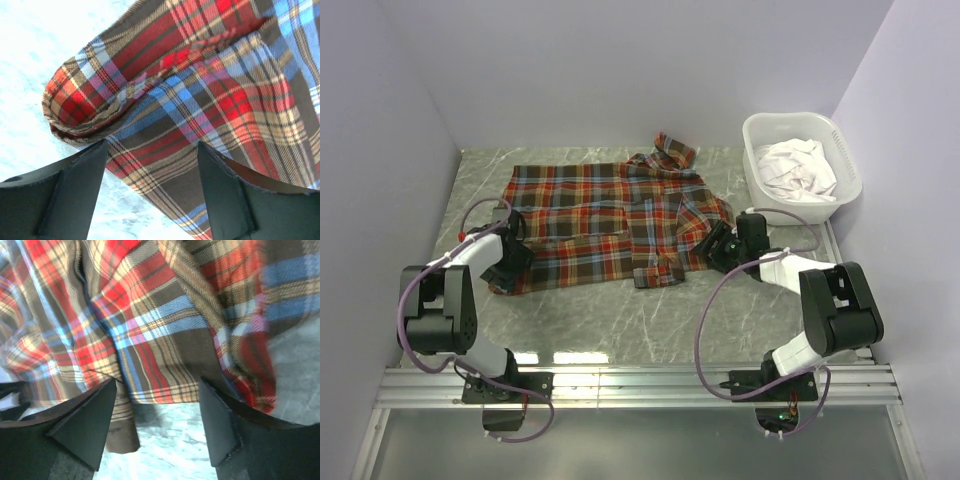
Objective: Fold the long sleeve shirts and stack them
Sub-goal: Fold the shirt
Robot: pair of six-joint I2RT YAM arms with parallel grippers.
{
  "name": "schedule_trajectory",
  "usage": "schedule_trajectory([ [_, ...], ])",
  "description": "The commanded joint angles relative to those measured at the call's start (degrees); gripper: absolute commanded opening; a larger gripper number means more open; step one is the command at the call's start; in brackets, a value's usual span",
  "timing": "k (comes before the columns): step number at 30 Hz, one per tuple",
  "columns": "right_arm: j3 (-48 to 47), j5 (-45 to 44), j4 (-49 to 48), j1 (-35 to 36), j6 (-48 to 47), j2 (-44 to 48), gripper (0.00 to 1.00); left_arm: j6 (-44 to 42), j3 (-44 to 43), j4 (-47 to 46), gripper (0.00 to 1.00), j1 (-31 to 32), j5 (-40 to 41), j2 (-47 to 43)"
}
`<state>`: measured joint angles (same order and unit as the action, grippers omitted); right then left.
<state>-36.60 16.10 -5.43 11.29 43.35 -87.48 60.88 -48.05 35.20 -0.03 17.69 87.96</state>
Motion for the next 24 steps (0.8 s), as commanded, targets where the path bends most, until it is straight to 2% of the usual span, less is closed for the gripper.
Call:
schedule_trajectory([
  [1, 2.6, -0.5, 1.1, -1.9, 3.0, 0.1, 0.74, 0.6, 2.0, -0.9, 0.79, -2.4, -3.6, 1.7],
  [8, 2.4, -7.3, 9.0, -2.4, 0.6, 4.9, 0.73, 0.4, 3.1, 1.5, 0.84, -3.2, -4.4, -0.5],
  [10, 1.5, -7.9, 9.9, -2.2, -1.4, 6.8, 0.73, -2.6, 2.5, 1.4, 0.87, -2.6, -3.9, -3.9],
  [12, 0.2, -8.9, 12.1, -2.0, -4.0, 9.6, 0.73, -5.8, -0.1, 1.8, 0.93, -0.4, 0.0, -8.0],
  [15, -2.2, -10.7, 15.1, -1.3, -7.7, 13.5, 0.76, -8.5, -5.6, 2.3, 0.98, 11.1, 3.0, -11.1],
  [20, -4.0, -12.6, 18.8, -0.6, -10.4, 20.6, 0.84, -6.6, -11.4, -0.9, 0.99, 23.3, -2.9, -10.2],
  [24, -3.7, -12.7, 19.9, -0.4, -11.2, 24.5, 0.85, -1.1, -11.7, -7.3, 0.90, 32.3, -11.8, -4.8],
])
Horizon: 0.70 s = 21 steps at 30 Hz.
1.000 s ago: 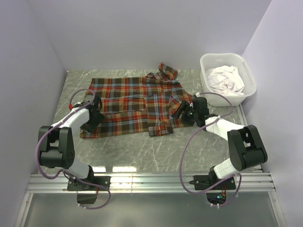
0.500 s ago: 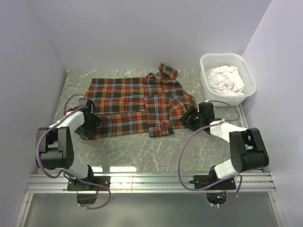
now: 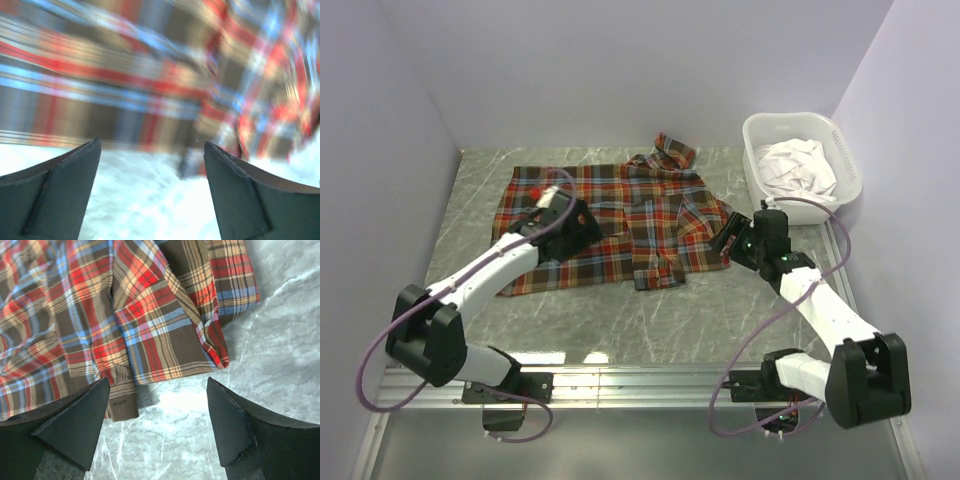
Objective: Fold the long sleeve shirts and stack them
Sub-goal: Fold the shirt
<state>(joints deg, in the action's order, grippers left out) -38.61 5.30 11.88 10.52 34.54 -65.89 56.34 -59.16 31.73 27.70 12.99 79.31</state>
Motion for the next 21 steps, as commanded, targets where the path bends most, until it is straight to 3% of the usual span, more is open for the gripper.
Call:
schedule_trajectory([
  [1, -1.3, -1.8, 2.6, 0.4, -2.4, 3.6, 0.85, 3.9, -1.3, -5.9, 0.88, 5.8, -8.1, 5.2],
  [6, 0.4, -1.2, 2.5, 0.5, -2.4, 6.6, 0.85, 5.3, -6.1, -6.1, 0.77, 11.8, -10.8, 15.2],
  [12, 2.0, 0.6, 1.8, 0.5, -2.2, 7.2, 0.84, 5.6, -9.7, -4.6, 0.66, 14.3, -11.8, 22.4],
  [21, 2.5, 1.2, 0.5, 0.5, -2.3, 6.1, 0.84, 6.1, -9.6, -4.9, 0.58, 16.2, -14.6, 25.8],
])
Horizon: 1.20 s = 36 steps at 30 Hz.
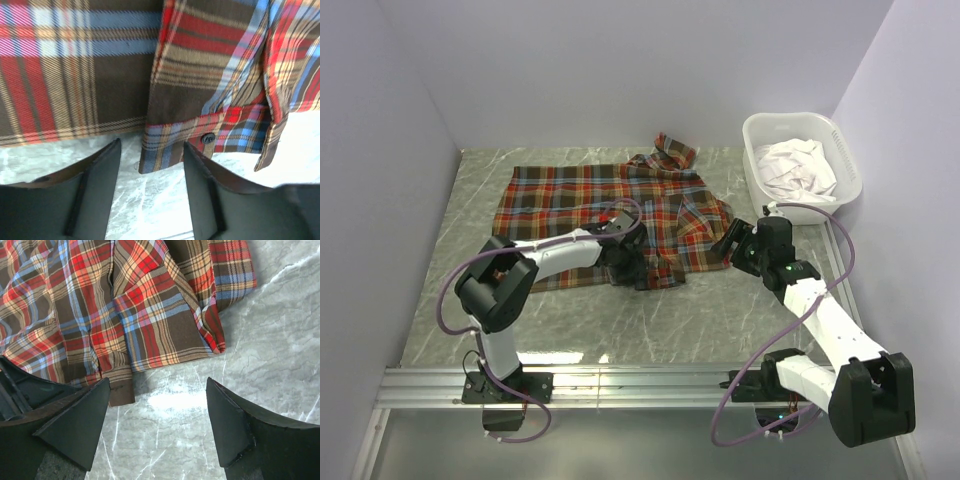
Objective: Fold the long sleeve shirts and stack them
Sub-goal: Fold the shirt
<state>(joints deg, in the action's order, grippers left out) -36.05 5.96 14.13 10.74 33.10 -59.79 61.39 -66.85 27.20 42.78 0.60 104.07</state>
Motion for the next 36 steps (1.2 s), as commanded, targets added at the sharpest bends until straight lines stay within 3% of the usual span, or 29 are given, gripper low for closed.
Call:
schedule_trajectory([
  [1, 0.1, 0.6, -2.0, 0.3, -0.8, -0.1, 0.84, 0.9, -1.9, -0.5, 0.55, 1.2, -2.3, 1.1],
  [8, 0.6, 0.9, -3.1, 0.2, -0.6, -0.9, 0.84, 0.8, -1.8, -0.2, 0.40, 2.0, -1.9, 1.7],
  [14, 0.8, 0.3, -2.6, 0.3, -1.2, -0.6, 0.83, -1.0, -3.0, 1.4, 0.00, 2.0, -0.8, 0.5],
  [19, 1.1, 0.5, -2.9, 0.2, -1.5, -1.2, 0.83, -5.4, -5.6, 8.7, 0.01, 1.9, 4.9, -3.2],
  [26, 0.2, 1.8, -3.4, 0.2, -2.2, -3.0, 0.82, -21.4, -8.4, 18.4, 0.00, -0.2, 10.4, -8.5],
  [36, -1.2, 2.5, -3.1, 0.9, -2.6, -4.5, 0.81, -38.1, -7.4, 23.3, 0.01, -13.9, 13.4, -13.6],
])
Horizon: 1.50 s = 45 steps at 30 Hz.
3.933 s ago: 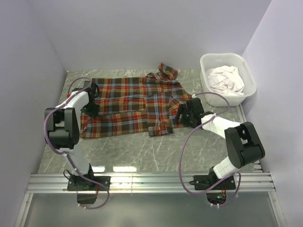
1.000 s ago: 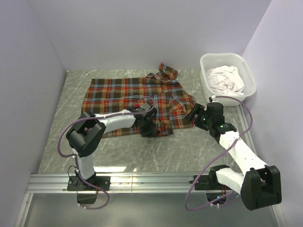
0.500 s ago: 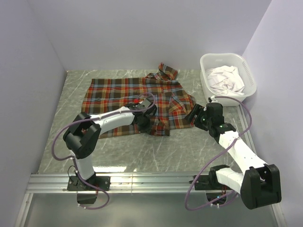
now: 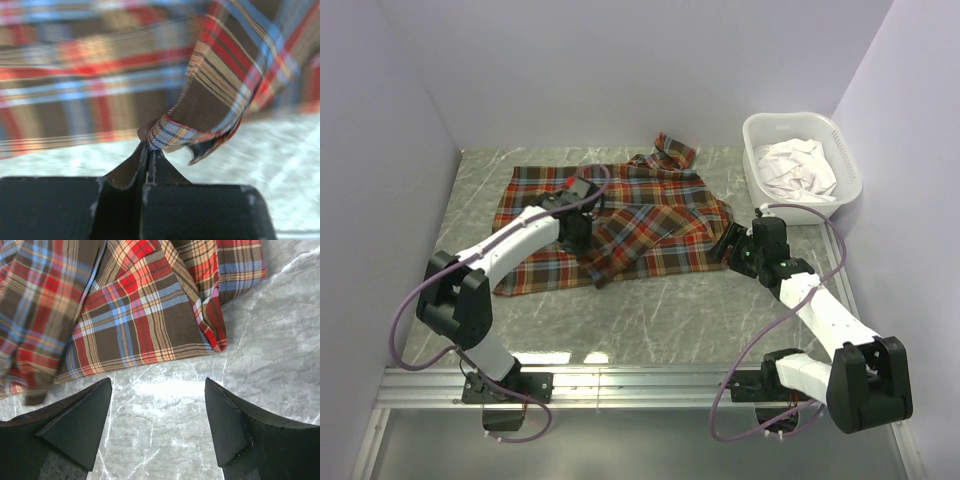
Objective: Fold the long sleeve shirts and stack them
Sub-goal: Fold the shirt
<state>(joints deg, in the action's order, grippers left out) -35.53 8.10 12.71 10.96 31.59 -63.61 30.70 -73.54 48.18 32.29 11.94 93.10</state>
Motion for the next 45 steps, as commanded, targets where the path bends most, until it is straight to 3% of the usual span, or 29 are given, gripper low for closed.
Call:
schedule_trajectory([
  [1, -2.0, 0.3, -1.4, 0.8, -1.3, -1.1, 0.81, -8.2, -0.7, 2.4, 0.01, -4.2, 2.2, -2.7],
  [8, -3.7, 0.1, -0.2, 2.1, -1.7, -2.2, 0.81, -13.2, -3.4, 4.5, 0.00, -8.0, 7.2, 3.5],
  [14, -3.9, -0.6, 0.3, 3.8, -2.0, -3.1, 0.81, -12.3, -7.3, 8.6, 0.00, -9.1, 9.4, 8.8],
  [21, -4.5, -1.3, 0.6, 4.3, -2.5, -4.8, 0.81, -11.9, -9.8, 11.3, 0.00, -9.4, 17.8, 10.7],
  [35, -5.2, -2.1, 0.9, 6.2, -2.4, -5.8, 0.81, -15.8, -14.1, 8.3, 0.00, -9.4, 30.8, 18.6],
  [41, -5.3, -2.3, 0.8, 6.8, -2.4, -6.3, 0.81, -19.4, -15.8, 3.9, 0.06, -9.4, 34.5, 19.5],
  [45, -5.3, -2.5, 0.7, 7.3, -2.2, -6.6, 0.81, -19.8, -16.5, 3.8, 0.15, -9.6, 33.9, 20.9],
])
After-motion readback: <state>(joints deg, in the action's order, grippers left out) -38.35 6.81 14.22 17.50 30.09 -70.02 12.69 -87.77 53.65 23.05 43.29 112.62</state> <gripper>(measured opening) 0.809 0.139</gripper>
